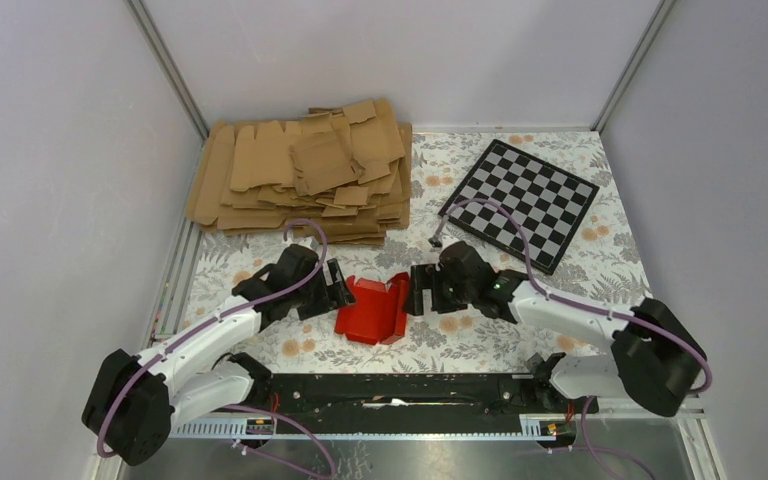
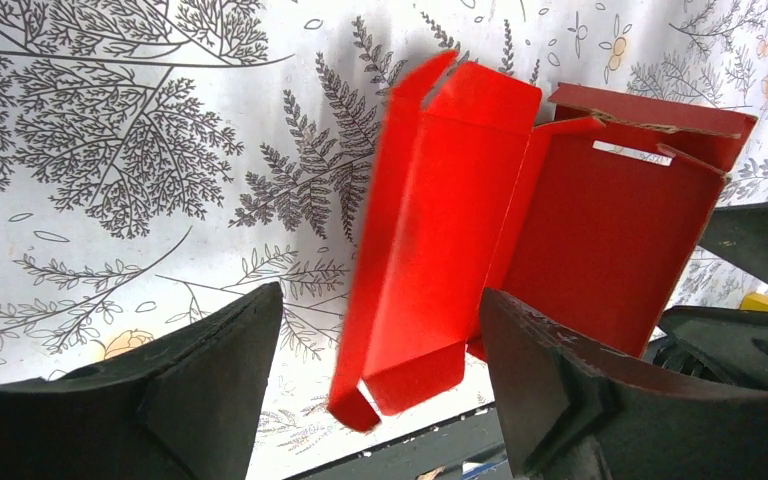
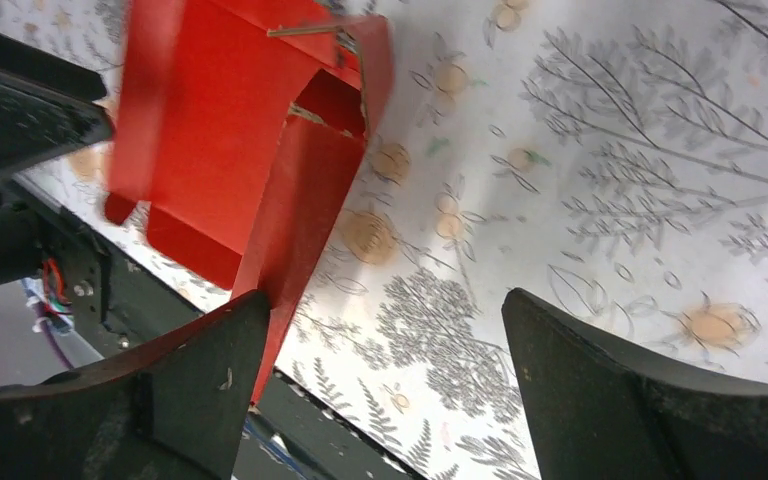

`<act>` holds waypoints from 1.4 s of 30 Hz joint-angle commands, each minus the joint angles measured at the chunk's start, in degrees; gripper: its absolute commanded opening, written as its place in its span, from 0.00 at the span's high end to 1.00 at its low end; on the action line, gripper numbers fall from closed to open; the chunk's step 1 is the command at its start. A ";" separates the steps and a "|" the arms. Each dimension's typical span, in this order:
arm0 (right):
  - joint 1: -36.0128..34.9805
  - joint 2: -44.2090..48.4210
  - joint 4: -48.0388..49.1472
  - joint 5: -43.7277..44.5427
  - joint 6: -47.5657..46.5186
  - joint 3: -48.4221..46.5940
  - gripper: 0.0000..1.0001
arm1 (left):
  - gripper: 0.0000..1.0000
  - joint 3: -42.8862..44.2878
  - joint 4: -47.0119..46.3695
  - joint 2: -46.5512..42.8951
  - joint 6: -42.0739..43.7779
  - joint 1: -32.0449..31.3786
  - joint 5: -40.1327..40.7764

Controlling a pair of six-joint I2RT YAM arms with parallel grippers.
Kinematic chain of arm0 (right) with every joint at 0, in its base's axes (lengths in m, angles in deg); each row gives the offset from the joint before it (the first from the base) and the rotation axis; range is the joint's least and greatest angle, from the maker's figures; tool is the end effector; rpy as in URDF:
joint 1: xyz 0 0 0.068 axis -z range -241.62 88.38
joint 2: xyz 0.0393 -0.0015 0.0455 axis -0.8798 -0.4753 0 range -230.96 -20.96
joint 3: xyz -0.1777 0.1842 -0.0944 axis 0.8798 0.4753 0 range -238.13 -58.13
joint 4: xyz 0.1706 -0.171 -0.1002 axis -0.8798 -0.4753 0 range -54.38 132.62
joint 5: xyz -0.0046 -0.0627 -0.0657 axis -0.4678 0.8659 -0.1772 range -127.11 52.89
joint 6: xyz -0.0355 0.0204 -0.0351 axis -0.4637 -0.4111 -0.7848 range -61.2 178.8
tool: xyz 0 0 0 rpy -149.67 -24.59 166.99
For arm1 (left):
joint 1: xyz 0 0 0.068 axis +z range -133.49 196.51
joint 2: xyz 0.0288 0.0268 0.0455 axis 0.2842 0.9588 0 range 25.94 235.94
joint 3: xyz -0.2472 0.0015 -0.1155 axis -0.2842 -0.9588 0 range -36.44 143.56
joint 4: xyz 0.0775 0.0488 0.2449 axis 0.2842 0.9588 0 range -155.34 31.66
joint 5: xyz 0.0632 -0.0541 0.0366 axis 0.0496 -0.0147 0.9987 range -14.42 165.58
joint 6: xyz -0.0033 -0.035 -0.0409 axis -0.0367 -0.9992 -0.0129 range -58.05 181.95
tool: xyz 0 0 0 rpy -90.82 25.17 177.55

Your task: Fold the paper box

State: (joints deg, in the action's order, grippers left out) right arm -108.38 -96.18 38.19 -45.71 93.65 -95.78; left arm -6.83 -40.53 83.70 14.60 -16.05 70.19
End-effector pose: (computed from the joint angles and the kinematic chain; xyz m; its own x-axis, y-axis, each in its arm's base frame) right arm 0.1775 0.1965 0.1938 -0.8312 -0.0592 -0.5528 -0.3917 0.7681 0.5067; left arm 0.1578 -0.1047 0.1868 -0.8850 -0.3038 -0.3529 -0.0997 0.8639 -0.4937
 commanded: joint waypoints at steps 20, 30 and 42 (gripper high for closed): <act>-0.21 7.27 -0.42 -3.87 1.22 -5.71 0.05 | 0.22 2.30 -1.28 0.16 1.56 0.21 -0.16; -4.21 -5.62 -2.44 3.03 7.88 -12.23 0.00 | 0.22 2.03 -1.35 -0.21 1.04 0.21 0.79; -5.01 -4.92 -2.78 7.49 7.25 -3.20 0.00 | 0.22 1.86 -1.71 -0.16 1.95 0.22 1.04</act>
State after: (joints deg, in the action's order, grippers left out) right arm -112.99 -104.85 36.27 -41.93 100.74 -103.40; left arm -6.13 -40.26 84.24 15.63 -16.05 70.26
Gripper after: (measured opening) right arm 0.993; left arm 0.774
